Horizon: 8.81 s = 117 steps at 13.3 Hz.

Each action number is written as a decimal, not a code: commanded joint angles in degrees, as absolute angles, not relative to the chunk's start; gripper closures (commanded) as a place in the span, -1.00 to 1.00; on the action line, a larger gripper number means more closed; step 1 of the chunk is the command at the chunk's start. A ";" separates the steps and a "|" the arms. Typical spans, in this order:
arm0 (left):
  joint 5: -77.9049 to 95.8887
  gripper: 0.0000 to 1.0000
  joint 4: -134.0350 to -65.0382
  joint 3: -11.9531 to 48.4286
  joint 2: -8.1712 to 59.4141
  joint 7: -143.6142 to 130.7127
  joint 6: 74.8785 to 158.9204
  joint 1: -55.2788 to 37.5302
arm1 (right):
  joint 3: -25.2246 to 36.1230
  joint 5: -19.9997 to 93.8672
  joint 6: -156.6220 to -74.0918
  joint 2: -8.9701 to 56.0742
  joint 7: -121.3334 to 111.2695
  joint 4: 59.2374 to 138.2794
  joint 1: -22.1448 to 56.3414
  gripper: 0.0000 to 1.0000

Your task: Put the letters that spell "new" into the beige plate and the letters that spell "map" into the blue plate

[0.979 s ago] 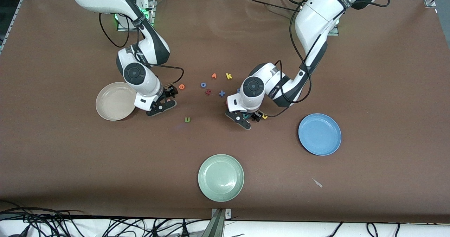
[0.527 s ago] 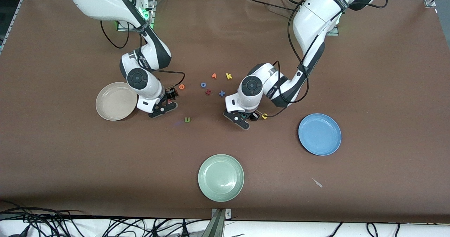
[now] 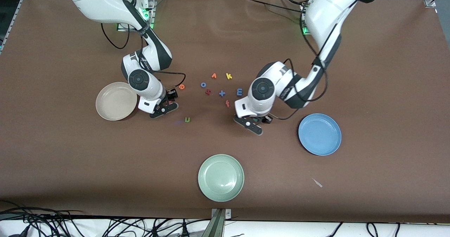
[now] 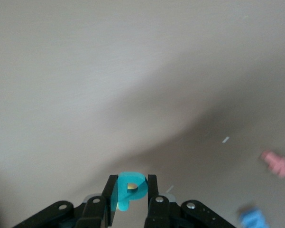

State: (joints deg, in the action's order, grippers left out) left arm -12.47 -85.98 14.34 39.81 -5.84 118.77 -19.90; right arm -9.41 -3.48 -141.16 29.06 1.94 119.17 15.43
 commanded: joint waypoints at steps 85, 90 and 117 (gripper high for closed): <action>-19.10 -1.00 -94.40 30.66 38.85 -7.61 112.77 10.99 | 7.90 1.41 -131.57 13.29 -5.26 128.84 24.96 0.82; -17.31 -1.00 -95.27 38.76 39.11 -26.76 112.76 4.07 | 12.13 0.97 -135.51 12.83 -12.21 132.27 24.87 0.79; -18.54 0.60 -95.19 31.91 36.75 -32.19 108.38 -5.21 | -8.08 1.76 -153.45 15.90 44.46 137.29 25.22 -1.00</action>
